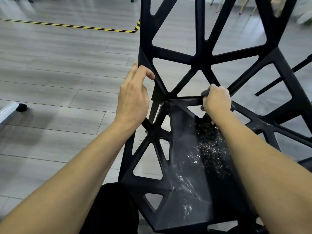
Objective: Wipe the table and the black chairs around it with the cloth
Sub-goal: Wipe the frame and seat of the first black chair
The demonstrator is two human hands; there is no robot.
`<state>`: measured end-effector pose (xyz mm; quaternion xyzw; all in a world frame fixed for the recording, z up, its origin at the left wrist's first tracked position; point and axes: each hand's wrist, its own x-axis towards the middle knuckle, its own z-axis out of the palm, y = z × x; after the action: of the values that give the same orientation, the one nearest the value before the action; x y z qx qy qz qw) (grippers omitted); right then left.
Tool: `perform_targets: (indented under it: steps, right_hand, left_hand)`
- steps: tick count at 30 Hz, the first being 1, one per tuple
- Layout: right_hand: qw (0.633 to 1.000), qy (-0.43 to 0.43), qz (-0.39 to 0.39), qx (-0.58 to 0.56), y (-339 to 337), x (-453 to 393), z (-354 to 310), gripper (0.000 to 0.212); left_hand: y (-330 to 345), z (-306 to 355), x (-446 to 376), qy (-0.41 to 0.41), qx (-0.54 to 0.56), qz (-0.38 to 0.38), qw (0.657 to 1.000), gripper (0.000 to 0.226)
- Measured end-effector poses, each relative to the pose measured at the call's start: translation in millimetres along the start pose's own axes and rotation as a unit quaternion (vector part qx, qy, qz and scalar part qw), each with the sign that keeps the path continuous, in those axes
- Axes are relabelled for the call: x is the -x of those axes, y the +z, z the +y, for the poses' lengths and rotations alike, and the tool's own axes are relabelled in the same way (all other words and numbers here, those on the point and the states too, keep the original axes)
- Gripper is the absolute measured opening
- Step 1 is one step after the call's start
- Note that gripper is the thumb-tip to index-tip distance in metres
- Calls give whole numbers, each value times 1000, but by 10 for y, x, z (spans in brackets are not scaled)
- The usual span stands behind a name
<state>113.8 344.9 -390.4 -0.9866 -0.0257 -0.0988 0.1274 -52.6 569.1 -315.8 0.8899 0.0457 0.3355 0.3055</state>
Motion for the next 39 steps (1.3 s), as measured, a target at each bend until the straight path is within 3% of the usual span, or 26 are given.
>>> perform_targets:
  steps: [7, 11, 15, 19, 22, 25, 27, 33, 39]
  right_hand:
    - [980, -172, -21, -101, 301, 560, -916, 24]
    - [970, -183, -77, -142, 169, 651, -785, 27]
    - [938, -210, -91, -261, -68, 1436, -758, 30]
    - [919, -218, -111, -310, -240, 2045, -721, 34]
    - [919, -215, -110, -312, -212, 2042, -751, 35]
    - [939, -145, -83, -300, -157, 1914, -833, 29]
    - [934, -136, -90, -318, -197, 1985, -841, 25]
    - [901, -220, -136, -349, -500, 2689, -851, 35]
    - [952, -196, -39, -230, -293, 2420, -807, 37]
  left_hand:
    - [0, -8, 12, -5, -1, 12, 1000, 44]
    - [1, -11, 10, -2, -2, 16, 1000, 44]
    - [1, 0, 15, -5, 0, 26, 1000, 44]
    - [17, 0, 21, -5, 3, 23, 1000, 41]
    - [38, -32, 13, -12, 1, 21, 1000, 40]
    - [39, -27, 3, -23, 7, 23, 999, 42]
    - [33, -31, 6, -16, 4, 25, 1000, 42]
    - [49, -54, -8, -15, -1, 28, 999, 43]
    - [42, -67, -9, 0, -20, 12, 1000, 41]
